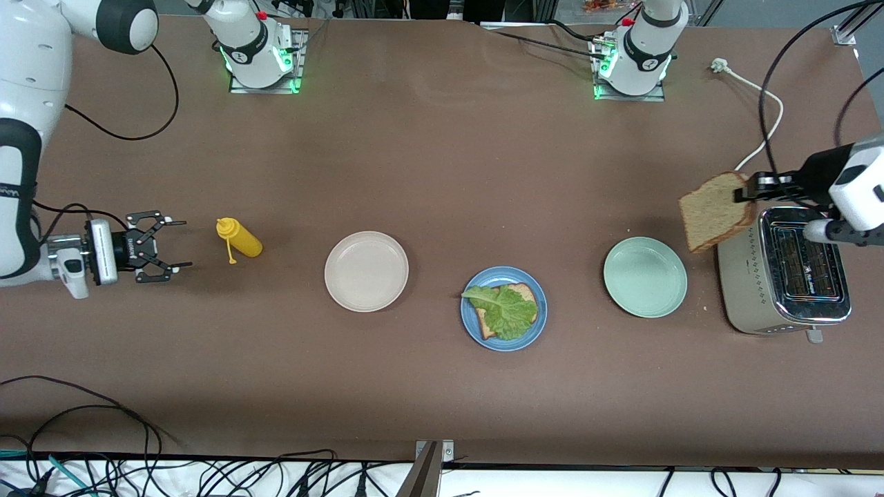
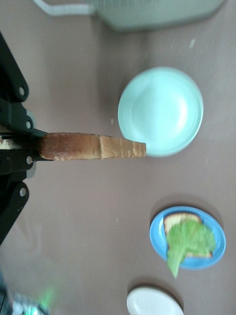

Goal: Make sandwich in blue plate with both arms

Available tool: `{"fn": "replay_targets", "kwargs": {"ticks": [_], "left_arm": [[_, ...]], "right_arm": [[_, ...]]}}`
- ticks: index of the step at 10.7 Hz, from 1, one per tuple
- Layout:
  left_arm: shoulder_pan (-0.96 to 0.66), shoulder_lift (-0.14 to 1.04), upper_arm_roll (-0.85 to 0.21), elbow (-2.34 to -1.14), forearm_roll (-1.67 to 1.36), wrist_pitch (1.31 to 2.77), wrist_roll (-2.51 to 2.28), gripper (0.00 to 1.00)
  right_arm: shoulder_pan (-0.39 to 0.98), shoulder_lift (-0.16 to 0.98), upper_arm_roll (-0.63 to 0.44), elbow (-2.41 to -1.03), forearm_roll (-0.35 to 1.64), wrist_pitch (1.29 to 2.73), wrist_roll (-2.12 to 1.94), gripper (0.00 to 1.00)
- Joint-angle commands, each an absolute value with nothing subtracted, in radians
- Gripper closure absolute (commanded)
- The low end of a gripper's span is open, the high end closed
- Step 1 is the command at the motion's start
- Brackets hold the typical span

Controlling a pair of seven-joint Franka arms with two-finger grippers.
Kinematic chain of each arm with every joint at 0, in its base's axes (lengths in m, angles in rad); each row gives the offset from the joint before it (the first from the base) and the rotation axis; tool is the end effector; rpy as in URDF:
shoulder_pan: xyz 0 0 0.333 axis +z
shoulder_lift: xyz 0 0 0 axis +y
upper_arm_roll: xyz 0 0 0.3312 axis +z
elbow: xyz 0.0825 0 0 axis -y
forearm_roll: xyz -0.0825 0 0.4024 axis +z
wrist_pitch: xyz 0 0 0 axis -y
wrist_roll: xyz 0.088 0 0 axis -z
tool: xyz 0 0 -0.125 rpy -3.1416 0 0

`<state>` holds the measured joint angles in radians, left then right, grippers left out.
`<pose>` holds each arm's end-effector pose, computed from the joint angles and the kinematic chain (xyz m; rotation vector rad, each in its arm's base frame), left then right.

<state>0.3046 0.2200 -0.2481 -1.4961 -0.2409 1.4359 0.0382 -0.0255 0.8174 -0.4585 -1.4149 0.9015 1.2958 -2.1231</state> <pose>0.6124 0.0161 0.5265 2.8103 0.0240 -0.3667 0.6444 -0.1502 0.2190 -1.6280 -1.4682 -0.3830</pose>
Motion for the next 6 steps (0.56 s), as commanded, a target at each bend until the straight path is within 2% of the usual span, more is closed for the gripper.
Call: {"fn": "replay_targets", "kwargs": {"ticks": [1,6], "left_arm": [[0.282,0.281,-0.244,-1.575,-0.382,1.566,0.005,1.00],[0.158,0.423,-0.245,-1.580,-0.664,1.765,-0.033,1.00]], "right_arm": [[-0.019,0.757,-0.459,-1.345,0.830,1.203,-1.857,0.04],[0.096,0.554,-0.457,-1.329,0.627,1.150,-1.129,0.04]]}}
